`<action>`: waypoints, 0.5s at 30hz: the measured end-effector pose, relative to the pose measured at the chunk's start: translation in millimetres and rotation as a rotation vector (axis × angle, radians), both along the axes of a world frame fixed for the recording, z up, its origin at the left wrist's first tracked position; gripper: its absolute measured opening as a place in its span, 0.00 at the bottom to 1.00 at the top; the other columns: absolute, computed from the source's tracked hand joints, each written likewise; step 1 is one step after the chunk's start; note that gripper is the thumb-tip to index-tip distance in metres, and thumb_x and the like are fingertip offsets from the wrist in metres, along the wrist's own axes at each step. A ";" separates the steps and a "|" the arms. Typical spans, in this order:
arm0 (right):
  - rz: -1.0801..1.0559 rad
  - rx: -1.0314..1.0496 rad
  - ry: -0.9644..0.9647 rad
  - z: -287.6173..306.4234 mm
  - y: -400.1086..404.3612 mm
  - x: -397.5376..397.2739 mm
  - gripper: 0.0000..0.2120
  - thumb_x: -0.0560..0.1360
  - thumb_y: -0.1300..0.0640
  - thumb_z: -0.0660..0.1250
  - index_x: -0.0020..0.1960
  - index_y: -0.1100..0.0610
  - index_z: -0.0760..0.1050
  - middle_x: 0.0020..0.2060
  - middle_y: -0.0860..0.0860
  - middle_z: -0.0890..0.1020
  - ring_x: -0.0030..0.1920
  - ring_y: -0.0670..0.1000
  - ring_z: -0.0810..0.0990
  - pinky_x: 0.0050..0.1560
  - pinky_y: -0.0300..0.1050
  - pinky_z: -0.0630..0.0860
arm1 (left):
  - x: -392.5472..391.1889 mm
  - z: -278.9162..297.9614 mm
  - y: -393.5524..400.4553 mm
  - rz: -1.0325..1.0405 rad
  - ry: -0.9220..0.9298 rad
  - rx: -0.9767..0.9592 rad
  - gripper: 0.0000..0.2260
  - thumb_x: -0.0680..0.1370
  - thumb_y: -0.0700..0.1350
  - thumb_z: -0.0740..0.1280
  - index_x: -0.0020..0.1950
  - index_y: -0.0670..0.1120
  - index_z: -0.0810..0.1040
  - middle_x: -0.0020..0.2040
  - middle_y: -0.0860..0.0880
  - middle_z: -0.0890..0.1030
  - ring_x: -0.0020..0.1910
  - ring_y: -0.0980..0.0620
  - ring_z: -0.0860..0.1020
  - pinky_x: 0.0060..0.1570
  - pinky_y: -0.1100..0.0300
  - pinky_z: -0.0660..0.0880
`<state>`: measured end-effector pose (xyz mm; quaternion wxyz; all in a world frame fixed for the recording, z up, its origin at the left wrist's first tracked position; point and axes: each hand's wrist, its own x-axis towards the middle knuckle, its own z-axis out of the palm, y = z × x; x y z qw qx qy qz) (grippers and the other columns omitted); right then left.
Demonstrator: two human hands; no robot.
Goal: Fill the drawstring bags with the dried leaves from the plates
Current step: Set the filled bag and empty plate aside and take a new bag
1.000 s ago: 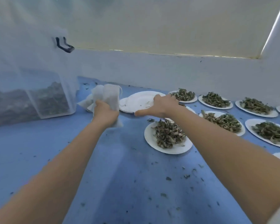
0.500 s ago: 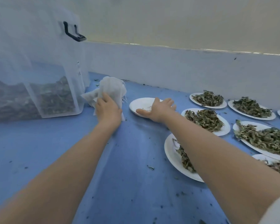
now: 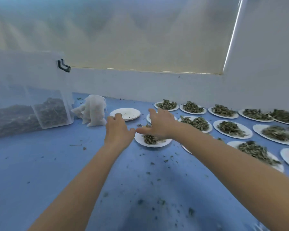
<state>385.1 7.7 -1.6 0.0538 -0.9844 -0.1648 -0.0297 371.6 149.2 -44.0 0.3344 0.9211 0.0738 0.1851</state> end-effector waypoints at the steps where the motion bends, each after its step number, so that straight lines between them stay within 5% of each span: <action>1: -0.009 0.001 -0.004 3.5 -10.9 -18.9 0.43 0.72 0.31 0.59 0.74 0.58 0.53 0.68 0.61 0.65 0.68 0.61 0.63 0.65 0.54 0.63 | -16.8 3.1 -9.1 -0.033 -0.011 -0.003 0.26 0.75 0.46 0.67 0.69 0.41 0.62 0.67 0.42 0.63 0.65 0.44 0.65 0.55 0.55 0.66; 8: -0.052 -0.076 -0.123 -0.1 -93.0 -137.1 0.40 0.74 0.33 0.56 0.75 0.57 0.53 0.67 0.60 0.68 0.67 0.61 0.66 0.64 0.55 0.64 | -117.0 0.5 -93.9 -0.240 -0.043 -0.083 0.19 0.74 0.44 0.67 0.64 0.45 0.68 0.60 0.46 0.72 0.51 0.49 0.73 0.39 0.60 0.69; 15: -0.149 -0.015 -0.152 -30.8 -174.4 -233.0 0.32 0.78 0.40 0.56 0.75 0.55 0.53 0.71 0.55 0.66 0.70 0.58 0.63 0.68 0.56 0.60 | -185.0 -26.9 -183.6 -0.497 -0.034 -0.139 0.15 0.76 0.37 0.60 0.62 0.46 0.70 0.57 0.48 0.73 0.46 0.51 0.71 0.38 0.61 0.66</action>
